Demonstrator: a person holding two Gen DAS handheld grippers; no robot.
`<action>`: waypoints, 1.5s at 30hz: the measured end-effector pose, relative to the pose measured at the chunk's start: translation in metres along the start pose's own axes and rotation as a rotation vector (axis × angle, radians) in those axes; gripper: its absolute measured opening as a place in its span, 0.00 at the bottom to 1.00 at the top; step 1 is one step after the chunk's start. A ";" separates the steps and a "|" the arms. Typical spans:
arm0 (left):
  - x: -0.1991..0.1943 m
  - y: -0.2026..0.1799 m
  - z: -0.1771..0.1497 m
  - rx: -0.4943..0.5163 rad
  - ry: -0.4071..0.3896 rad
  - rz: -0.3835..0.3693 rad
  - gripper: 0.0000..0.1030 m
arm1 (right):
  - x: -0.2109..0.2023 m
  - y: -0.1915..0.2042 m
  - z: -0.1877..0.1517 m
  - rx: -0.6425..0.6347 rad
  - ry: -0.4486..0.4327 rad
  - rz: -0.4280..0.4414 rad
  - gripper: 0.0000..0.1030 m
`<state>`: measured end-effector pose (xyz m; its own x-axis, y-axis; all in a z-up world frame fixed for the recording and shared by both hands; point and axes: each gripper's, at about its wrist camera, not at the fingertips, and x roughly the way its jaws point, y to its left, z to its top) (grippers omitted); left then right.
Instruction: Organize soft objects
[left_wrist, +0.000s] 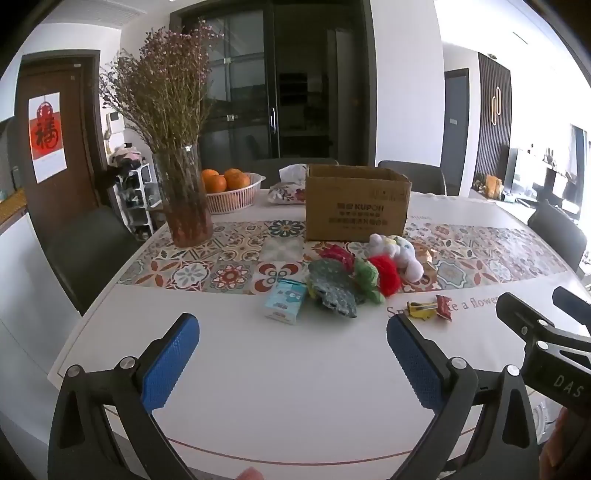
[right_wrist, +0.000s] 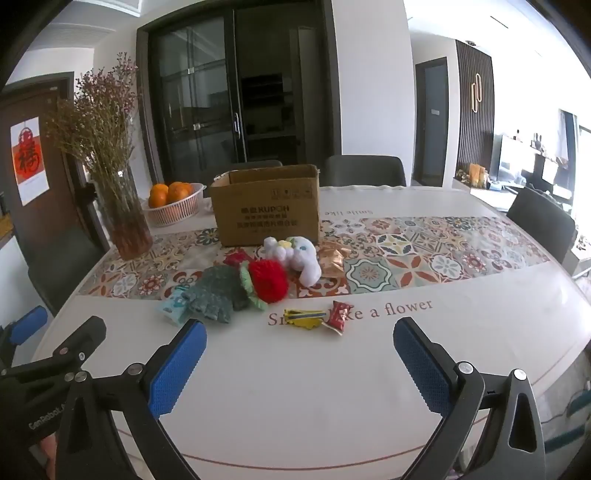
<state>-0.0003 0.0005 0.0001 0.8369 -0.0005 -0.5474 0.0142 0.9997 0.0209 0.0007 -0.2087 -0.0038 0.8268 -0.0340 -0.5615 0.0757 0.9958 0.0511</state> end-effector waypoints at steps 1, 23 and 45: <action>0.000 0.000 0.000 -0.001 0.000 -0.001 1.00 | 0.000 0.000 0.000 -0.003 -0.004 -0.002 1.00; -0.005 0.000 -0.002 -0.023 -0.038 0.002 1.00 | -0.002 -0.001 0.000 0.016 -0.009 0.015 1.00; -0.005 0.002 0.000 -0.031 -0.027 -0.013 1.00 | -0.003 0.001 -0.002 0.011 -0.006 0.025 1.00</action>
<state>-0.0047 0.0022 0.0025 0.8513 -0.0138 -0.5246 0.0087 0.9999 -0.0121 -0.0028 -0.2076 -0.0034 0.8317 -0.0095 -0.5552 0.0611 0.9954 0.0745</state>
